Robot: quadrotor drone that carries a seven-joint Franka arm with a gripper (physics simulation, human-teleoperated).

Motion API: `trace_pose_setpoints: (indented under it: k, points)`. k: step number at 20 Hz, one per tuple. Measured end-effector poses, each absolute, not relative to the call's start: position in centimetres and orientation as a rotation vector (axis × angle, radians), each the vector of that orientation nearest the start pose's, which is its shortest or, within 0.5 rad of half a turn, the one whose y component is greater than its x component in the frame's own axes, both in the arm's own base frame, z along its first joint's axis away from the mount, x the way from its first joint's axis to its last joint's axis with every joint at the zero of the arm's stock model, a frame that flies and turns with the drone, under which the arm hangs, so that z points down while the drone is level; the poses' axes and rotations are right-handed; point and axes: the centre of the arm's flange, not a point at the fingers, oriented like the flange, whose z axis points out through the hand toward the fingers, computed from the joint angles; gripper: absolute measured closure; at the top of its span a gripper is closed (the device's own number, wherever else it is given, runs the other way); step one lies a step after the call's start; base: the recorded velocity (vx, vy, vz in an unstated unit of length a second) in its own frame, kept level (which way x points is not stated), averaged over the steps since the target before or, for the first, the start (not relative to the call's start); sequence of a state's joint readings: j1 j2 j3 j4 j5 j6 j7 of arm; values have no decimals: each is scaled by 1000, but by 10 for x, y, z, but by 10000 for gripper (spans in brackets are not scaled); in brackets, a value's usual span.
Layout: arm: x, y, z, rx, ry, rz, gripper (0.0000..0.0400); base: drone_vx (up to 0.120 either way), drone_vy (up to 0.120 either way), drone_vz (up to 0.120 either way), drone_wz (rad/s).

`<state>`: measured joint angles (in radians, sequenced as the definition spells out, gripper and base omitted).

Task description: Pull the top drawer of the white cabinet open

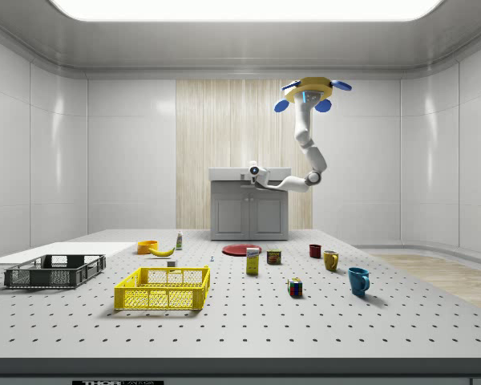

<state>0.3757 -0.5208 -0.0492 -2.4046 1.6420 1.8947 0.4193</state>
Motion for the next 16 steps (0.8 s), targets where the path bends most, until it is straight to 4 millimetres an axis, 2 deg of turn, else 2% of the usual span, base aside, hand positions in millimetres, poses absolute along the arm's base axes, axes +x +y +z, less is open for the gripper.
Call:
trace_pose_setpoints:
  k: [3,5,7,10,11,14,16]
  points:
    - [373,186,580,-1494,596,596,280,0,120,0,0]
    - [373,178,581,-1491,606,606,277,0,0,0,0]
    - [372,170,583,-1507,603,595,233,0,0,0,0]
    - [372,164,582,-1498,601,597,266,0,0,0,0]
    - [372,163,582,-1495,602,599,255,0,0,0,0]
    - [372,160,582,-1490,606,604,171,0,120,0,0]
    - [372,159,582,-1488,607,607,141,0,120,0,0]
